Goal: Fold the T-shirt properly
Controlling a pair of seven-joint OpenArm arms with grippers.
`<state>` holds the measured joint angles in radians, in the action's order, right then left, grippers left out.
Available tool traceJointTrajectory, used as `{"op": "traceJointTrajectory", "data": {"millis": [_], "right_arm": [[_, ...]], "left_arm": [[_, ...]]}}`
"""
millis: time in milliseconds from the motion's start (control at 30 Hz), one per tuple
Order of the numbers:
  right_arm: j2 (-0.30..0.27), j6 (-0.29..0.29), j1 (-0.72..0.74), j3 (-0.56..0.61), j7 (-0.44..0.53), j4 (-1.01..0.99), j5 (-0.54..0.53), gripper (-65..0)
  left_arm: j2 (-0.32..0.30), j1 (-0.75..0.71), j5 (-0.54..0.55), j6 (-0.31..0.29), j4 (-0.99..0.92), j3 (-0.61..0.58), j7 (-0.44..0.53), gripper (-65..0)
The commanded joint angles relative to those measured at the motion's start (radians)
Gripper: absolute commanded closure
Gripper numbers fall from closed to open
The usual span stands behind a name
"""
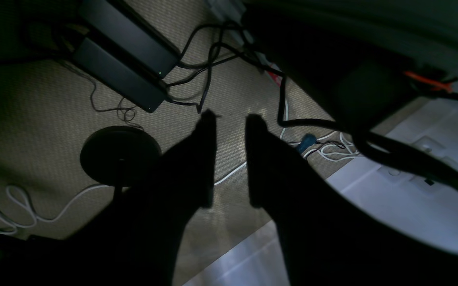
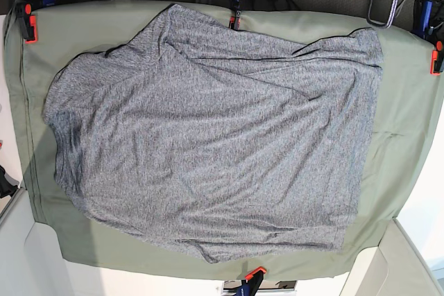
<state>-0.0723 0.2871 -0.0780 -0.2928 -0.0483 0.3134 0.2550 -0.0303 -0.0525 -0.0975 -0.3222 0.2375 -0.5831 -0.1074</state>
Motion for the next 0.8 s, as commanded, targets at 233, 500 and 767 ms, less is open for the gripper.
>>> {"op": "traceJointTrajectory", "data": {"millis": [233,500,767], "right_arm": [[-0.028,0.008,-0.003,0.001,0.007,0.005,-0.002,-6.6],[-0.033,0.020,-0.003,0.001,0.006,0.005,-0.002,-6.6],[-0.064,0.116,-0.011,0.001,0.006,0.006,-0.002,-6.6]], "left_arm": [[0.002,-0.003,-0.002,-0.011,0.006,0.000,0.006,-13.1],[0.002,-0.003,-0.001,-0.011,0.006,0.000,-0.014,-13.1],[-0.017,-0.025,0.004,-0.011,0.045,0.003,-0.041,-13.4]]}}
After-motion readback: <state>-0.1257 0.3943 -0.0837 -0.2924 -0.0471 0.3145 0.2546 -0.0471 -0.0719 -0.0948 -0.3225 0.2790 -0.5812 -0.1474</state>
